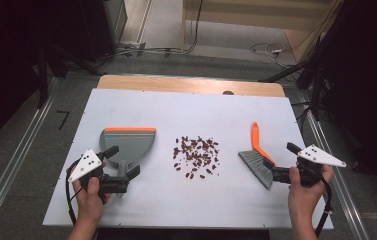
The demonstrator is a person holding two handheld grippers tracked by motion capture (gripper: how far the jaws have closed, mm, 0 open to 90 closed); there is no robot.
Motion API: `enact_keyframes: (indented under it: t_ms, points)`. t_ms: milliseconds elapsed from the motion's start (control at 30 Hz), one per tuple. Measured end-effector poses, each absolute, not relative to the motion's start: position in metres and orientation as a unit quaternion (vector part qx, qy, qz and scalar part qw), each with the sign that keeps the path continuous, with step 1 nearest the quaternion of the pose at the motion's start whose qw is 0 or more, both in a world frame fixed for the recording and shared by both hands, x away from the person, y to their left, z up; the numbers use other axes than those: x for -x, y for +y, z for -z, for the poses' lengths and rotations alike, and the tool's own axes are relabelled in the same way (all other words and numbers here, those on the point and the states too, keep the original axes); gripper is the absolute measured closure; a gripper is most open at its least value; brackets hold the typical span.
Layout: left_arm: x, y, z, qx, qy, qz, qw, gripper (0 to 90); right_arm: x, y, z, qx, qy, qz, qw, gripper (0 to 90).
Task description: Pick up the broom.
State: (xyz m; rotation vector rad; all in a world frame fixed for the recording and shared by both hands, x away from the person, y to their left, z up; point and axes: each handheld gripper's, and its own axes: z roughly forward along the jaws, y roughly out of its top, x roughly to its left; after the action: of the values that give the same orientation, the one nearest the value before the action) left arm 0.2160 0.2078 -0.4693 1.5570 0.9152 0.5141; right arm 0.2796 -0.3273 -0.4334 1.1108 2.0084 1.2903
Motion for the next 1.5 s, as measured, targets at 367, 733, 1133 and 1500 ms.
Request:
enact_keyframes:
  t_ms: [367,733,1133,1500]
  points:
    - [-0.217,0.210,0.469,-0.666,0.397,-0.221,0.592,0.0,-0.300,-0.314,0.417,-0.403,0.745,-0.467,0.255,0.0]
    - [-0.217,0.207,0.471,-0.667,0.397,-0.223,0.590,0.0,-0.329,-0.310,0.404,-0.400,0.756,-0.446,0.261,0.0]
    - [-0.216,0.205,0.470,-0.668,0.394,-0.219,0.592,0.0,-0.367,-0.299,0.418,-0.416,0.783,-0.427,0.179,0.0]
    - [-0.217,0.203,0.471,-0.671,0.393,-0.215,0.591,0.0,-0.386,-0.298,0.448,-0.514,0.774,-0.330,0.169,41.0]
